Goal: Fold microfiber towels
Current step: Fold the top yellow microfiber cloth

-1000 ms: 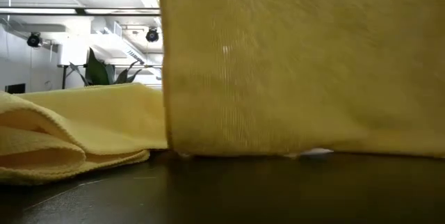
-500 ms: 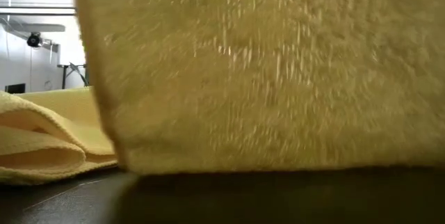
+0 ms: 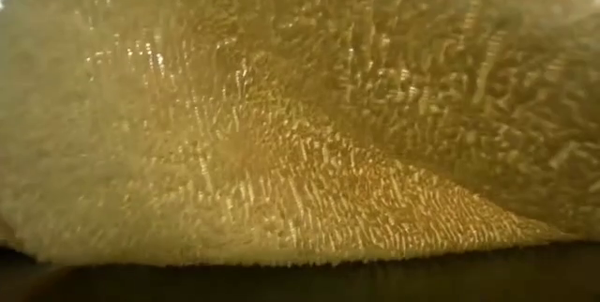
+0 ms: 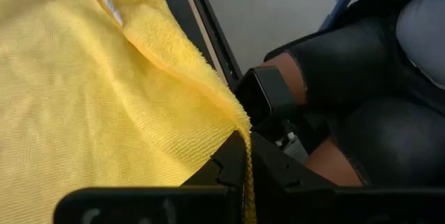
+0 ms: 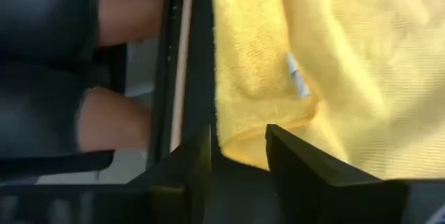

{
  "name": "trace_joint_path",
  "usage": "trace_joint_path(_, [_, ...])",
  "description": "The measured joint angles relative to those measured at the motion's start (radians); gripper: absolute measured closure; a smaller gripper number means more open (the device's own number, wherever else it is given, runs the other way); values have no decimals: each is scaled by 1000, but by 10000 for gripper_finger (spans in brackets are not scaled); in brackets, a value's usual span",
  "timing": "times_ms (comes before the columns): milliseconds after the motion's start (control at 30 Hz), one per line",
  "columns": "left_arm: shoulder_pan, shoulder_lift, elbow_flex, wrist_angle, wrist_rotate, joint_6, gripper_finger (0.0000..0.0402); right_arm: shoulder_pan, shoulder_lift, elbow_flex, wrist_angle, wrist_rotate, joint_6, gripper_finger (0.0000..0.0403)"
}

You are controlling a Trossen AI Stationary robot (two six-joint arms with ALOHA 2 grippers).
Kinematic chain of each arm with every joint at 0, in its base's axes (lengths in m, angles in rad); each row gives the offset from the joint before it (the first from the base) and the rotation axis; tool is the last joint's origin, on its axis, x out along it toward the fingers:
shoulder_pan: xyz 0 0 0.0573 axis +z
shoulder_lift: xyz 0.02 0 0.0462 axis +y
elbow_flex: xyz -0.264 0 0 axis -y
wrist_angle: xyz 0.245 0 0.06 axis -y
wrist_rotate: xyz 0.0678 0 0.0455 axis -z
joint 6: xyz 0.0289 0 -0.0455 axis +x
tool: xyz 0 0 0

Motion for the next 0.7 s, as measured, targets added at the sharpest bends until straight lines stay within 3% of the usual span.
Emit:
trace_joint_path(333, [0,0,0,1,0,0,401,-23,5,-69,-1,189,98,264])
trace_joint_path(567, [1,0,0,1,0,1,401,-31,65,-120,170,187,76,276])
trace_joint_path(700, [1,0,0,1,0,1,401,-31,95,-113,179,182,78,284])
